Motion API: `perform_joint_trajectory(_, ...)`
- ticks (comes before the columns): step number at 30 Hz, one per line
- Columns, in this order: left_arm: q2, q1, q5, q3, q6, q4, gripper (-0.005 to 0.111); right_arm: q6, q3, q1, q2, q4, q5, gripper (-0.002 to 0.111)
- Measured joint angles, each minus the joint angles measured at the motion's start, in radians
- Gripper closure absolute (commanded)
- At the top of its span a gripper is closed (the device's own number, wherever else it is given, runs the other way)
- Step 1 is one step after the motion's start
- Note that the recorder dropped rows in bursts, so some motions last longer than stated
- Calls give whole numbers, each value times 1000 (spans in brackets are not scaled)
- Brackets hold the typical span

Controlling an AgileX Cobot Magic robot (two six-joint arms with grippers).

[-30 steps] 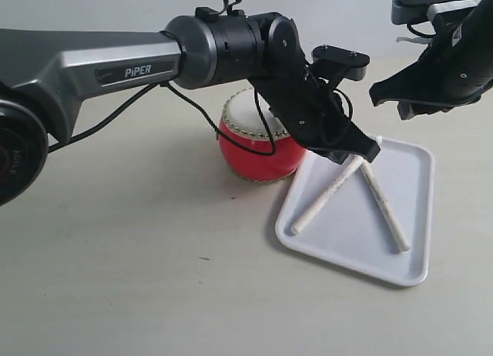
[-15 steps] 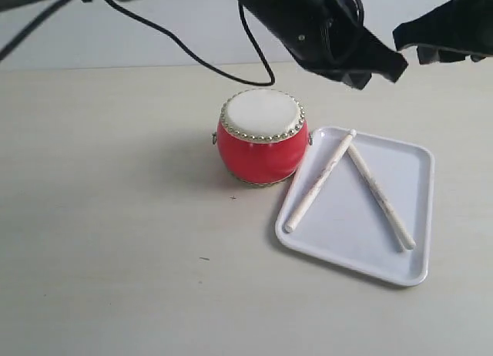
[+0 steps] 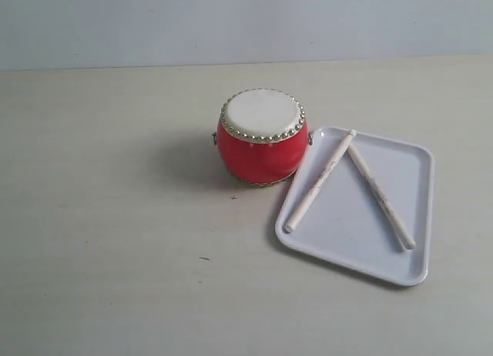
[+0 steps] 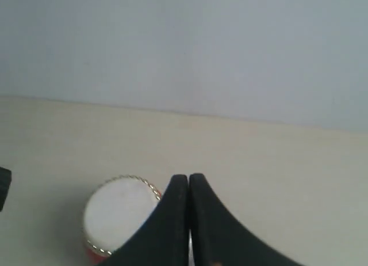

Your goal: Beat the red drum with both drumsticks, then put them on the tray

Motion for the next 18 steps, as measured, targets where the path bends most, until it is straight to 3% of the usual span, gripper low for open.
perform_joint_trajectory(6,-144,0,71,0,-14,14,107,-161,0,0,-174,207,-19,108)
perform_joint_trajectory(12,-321,0,101,55,-27,38,107,-210,0,0,-333,274,-20,108)
perform_joint_trajectory(15,-426,0,101,129,-43,78,107,-214,0,0,-412,281,-22,108)
perform_joint_trajectory(18,-625,0,54,332,-106,191,107,-214,0,0,-523,301,-22,108)
